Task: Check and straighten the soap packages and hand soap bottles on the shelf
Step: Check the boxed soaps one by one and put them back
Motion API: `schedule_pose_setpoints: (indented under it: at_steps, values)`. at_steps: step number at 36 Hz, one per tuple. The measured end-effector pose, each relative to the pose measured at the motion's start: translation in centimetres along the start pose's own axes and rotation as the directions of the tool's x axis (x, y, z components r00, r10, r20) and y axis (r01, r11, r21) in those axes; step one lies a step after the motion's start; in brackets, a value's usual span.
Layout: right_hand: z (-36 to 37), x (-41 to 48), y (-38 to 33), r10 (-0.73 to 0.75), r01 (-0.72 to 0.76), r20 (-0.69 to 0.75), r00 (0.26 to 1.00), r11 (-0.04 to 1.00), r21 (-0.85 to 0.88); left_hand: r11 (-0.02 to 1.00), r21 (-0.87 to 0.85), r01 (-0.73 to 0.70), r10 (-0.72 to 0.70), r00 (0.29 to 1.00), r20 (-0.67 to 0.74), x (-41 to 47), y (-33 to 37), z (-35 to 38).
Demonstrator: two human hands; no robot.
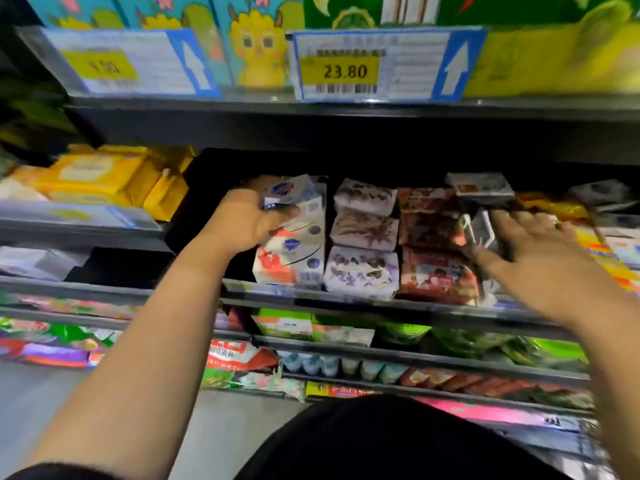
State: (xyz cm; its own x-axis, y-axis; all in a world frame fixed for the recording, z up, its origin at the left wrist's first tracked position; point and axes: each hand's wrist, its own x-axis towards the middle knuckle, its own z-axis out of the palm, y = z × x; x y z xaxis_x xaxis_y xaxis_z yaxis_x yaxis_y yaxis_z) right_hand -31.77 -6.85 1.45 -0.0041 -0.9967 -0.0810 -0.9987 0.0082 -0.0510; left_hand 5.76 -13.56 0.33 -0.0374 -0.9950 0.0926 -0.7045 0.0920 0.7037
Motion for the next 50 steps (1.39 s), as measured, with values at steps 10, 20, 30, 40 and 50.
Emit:
schedule_pose_setpoints:
  at_steps: [10,20,30,40,50]
  values:
    - [0.6,-0.1,0.1,0.043,-0.043,-0.048,0.998,0.999,0.019,0.941,0.32,-0.11,0.077,0.991,0.113,4.8,0.6,-0.2]
    - [0.6,-1.0,-0.6,0.074,-0.07,-0.1,0.992,0.997,0.039,0.962,0.247,-0.119,0.073,0.98,0.187,10.4,-0.4,1.0]
    - [0.7,-0.8,-0.5,0.071,-0.068,-0.101,0.992,0.997,0.035,0.964,0.247,-0.094,0.047,0.98,0.191,11.6,-0.3,0.4]
    - [1.8,-0.4,-0.3,0.071,-0.069,-0.183,0.981,0.997,0.019,0.951,0.263,-0.164,0.095,0.962,0.257,9.9,-1.3,2.0]
    - [1.9,-0.5,-0.3,0.063,-0.065,-0.215,0.975,0.998,-0.004,0.829,0.554,-0.079,-0.085,0.961,0.263,7.1,-0.6,3.3]
